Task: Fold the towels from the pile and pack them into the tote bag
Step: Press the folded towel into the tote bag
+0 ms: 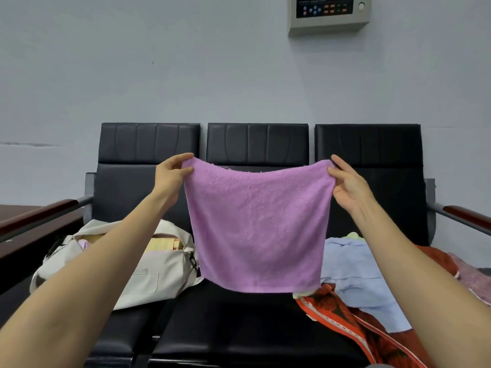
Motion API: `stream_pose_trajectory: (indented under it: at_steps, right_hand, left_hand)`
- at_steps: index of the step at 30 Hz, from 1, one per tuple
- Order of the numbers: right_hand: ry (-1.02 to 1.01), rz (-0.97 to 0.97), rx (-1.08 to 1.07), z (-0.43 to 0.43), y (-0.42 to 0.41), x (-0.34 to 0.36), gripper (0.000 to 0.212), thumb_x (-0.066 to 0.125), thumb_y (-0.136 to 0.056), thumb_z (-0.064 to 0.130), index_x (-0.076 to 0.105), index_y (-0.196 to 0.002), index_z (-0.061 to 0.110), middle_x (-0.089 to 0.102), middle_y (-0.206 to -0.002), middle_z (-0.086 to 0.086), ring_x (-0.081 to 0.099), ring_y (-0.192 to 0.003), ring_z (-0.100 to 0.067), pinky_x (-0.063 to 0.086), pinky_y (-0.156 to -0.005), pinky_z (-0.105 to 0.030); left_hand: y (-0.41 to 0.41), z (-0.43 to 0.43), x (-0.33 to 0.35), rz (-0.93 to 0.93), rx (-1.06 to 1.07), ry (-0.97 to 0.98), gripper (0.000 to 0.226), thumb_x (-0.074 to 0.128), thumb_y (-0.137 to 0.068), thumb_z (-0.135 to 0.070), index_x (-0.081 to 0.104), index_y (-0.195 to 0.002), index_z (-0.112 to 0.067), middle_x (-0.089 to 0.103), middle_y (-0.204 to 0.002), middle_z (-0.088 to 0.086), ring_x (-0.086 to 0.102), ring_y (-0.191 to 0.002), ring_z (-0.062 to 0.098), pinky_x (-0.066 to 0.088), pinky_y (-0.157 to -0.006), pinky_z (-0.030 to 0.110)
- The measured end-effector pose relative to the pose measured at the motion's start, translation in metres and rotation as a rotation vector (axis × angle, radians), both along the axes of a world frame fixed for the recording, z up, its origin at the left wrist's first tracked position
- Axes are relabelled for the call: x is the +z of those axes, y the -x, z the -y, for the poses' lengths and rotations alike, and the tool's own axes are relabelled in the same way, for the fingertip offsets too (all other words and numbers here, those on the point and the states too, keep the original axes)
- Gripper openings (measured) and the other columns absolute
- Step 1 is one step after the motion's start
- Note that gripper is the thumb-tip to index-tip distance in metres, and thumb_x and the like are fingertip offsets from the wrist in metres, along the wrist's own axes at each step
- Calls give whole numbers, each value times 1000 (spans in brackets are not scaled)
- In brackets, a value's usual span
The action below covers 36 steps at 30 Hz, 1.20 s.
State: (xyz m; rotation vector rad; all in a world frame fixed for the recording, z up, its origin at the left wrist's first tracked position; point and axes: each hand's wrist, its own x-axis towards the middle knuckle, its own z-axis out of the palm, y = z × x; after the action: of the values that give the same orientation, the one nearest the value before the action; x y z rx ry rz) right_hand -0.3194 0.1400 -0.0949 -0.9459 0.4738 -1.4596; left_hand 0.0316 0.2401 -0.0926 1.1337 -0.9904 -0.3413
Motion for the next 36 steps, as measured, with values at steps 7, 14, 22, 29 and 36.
stream_pose_trajectory:
  at_steps: [7, 14, 22, 29, 36]
  right_hand:
    - [-90, -79, -16, 3, 1, -11, 30, 60, -87, -5, 65, -113, 8, 65, -114, -9, 65, -101, -16, 55, -76, -23]
    - [407, -842, -692, 11, -11, -21, 27, 62, -89, 0, 70, -112, 11, 61, -111, -2, 57, -99, -13, 43, -81, -14]
    - [556, -1013, -873, -3, -15, -14, 13, 54, -94, 1, 68, -94, 2, 48, -104, -2, 49, -87, -11, 37, -66, -9]
    - [600, -1057, -906, -26, 0, -11, 20, 50, -95, -1, 66, -107, 2, 44, -103, -2, 48, -88, -12, 47, -77, -25]
    - [539, -1014, -858, -24, 9, 13, 13, 52, -98, 25, 59, -98, 14, 51, -105, -5, 57, -71, -14, 53, -63, -26]
  left_hand:
    - [-4, 4, -5, -22, -9, -69, 40, 56, -87, 11, 62, -123, -6, 60, -117, 2, 54, -109, 15, 42, -95, 22]
    - [-8, 12, -10, 211, 228, -92, 30, 54, -90, 5, 69, -110, -11, 65, -112, 7, 58, -108, 20, 45, -88, 23]
    - [1, -6, -6, 643, 419, -101, 31, 39, -95, 3, 66, -109, -1, 50, -107, 10, 46, -91, 13, 32, -79, 17]
    - [7, -33, 3, 586, 427, 47, 13, 49, -92, -1, 61, -89, -5, 41, -108, -3, 45, -94, 12, 39, -81, 26]
    - [-7, -36, 22, 400, 335, 52, 6, 57, -92, -10, 59, -97, -13, 61, -92, 2, 56, -76, 18, 47, -62, 25]
